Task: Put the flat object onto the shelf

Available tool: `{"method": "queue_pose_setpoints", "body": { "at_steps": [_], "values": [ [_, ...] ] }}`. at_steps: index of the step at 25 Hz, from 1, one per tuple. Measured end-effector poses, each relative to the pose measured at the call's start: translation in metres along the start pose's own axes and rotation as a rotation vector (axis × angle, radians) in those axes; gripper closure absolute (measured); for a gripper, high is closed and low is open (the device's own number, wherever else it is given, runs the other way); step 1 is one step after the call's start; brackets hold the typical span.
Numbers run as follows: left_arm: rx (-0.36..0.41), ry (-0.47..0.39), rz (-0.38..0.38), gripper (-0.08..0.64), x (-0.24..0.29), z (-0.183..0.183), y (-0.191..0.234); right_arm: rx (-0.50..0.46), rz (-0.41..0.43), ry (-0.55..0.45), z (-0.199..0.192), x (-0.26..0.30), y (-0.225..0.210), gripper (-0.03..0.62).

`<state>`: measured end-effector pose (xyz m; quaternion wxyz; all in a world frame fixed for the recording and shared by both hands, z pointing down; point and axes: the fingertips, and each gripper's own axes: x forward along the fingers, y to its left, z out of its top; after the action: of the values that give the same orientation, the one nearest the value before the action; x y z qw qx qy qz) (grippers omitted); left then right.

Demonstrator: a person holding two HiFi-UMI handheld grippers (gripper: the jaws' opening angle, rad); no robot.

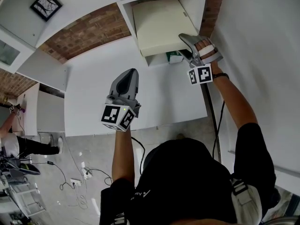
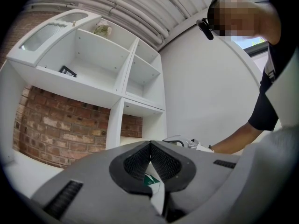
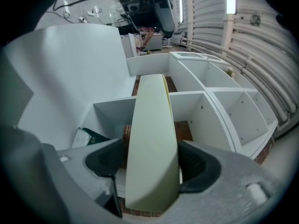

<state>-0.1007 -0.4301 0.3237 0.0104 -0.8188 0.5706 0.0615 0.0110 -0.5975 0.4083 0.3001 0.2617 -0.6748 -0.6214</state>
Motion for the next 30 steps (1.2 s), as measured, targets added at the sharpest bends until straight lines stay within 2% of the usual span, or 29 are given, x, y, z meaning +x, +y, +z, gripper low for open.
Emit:
{"method": "queue_pose_setpoints", "body": {
  "at_steps": [9, 12, 16, 20, 26, 30],
  "values": [
    [-0.005, -0.020, -0.016, 0.561, -0.002, 0.006, -0.006, 0.076, -0.019, -0.038, 0.018, -0.036, -0.016, 0.245],
    [-0.011, -0.028, -0.029, 0.561, -0.004, 0.008, -0.011, 0.186, -0.011, -0.072, 0.033, -0.054, -0.029, 0.247],
    [-0.016, -0.039, -0.054, 0.561, -0.004, 0.010, -0.023, 0.399, -0.001, -0.132, 0.062, -0.080, -0.052, 0.263],
    [-0.020, -0.051, -0.081, 0.561, -0.007, 0.014, -0.037, 0.611, 0.006, -0.216, 0.098, -0.110, -0.068, 0.372],
    [-0.016, -0.070, -0.105, 0.561, -0.018, 0.020, -0.056, 0.832, -0.025, -0.279, 0.135, -0.145, -0.075, 0.526],
    [-0.021, -0.079, -0.108, 0.561, -0.027, 0.025, -0.070, 0.958, -0.054, -0.320, 0.145, -0.161, -0.082, 0.589]
  ]
}}
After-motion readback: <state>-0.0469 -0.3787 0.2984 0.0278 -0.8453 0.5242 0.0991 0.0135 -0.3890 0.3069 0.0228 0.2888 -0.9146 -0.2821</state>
